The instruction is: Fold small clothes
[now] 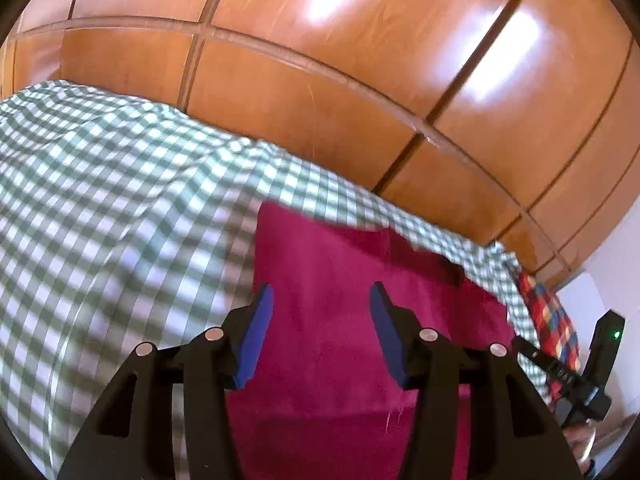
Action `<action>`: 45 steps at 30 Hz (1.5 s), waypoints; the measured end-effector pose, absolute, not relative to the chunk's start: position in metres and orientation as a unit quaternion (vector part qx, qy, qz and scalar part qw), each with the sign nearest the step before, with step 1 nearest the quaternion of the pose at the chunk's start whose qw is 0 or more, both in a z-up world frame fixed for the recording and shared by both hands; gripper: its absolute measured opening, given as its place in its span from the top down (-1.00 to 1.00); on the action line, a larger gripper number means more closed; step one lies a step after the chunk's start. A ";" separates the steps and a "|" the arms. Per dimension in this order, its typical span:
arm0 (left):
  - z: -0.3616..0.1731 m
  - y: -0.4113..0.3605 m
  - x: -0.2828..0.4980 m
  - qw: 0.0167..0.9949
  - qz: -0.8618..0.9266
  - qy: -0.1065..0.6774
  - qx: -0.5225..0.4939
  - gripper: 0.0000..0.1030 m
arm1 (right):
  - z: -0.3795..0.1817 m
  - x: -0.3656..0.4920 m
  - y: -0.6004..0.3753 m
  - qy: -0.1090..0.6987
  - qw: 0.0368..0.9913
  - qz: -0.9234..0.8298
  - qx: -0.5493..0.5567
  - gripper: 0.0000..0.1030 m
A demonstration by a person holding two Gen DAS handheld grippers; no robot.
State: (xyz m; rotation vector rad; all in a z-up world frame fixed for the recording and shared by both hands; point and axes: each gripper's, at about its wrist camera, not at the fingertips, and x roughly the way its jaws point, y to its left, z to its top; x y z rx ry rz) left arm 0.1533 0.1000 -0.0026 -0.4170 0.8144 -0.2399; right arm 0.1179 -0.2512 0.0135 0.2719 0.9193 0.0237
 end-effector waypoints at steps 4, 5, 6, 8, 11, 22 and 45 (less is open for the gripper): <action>-0.009 0.082 0.186 0.892 -0.106 0.403 -0.175 0.05 | -0.007 0.146 -0.253 0.466 0.876 -0.014 0.124 0.09; -0.014 0.077 0.194 0.891 -0.101 0.409 -0.168 0.05 | -0.013 0.150 -0.254 0.470 0.875 -0.023 0.118 0.09; -0.020 0.073 0.202 0.890 -0.094 0.417 -0.160 0.05 | -0.021 0.153 -0.255 0.473 0.873 -0.030 0.112 0.09; -0.037 0.068 0.214 0.885 -0.076 0.436 -0.143 0.05 | -0.032 0.152 -0.258 0.467 0.877 -0.028 0.107 0.09; -0.062 0.063 0.222 0.882 -0.063 0.452 -0.119 0.05 | -0.041 0.142 -0.254 0.434 0.896 -0.023 0.092 0.06; -0.037 0.056 0.186 0.904 -0.037 0.417 -0.084 -0.15 | -0.044 0.140 -0.257 0.421 0.900 -0.015 0.108 0.05; -0.043 0.039 0.104 0.909 -0.035 0.414 -0.023 -0.28 | -0.042 0.138 -0.250 0.424 0.901 -0.031 0.083 0.04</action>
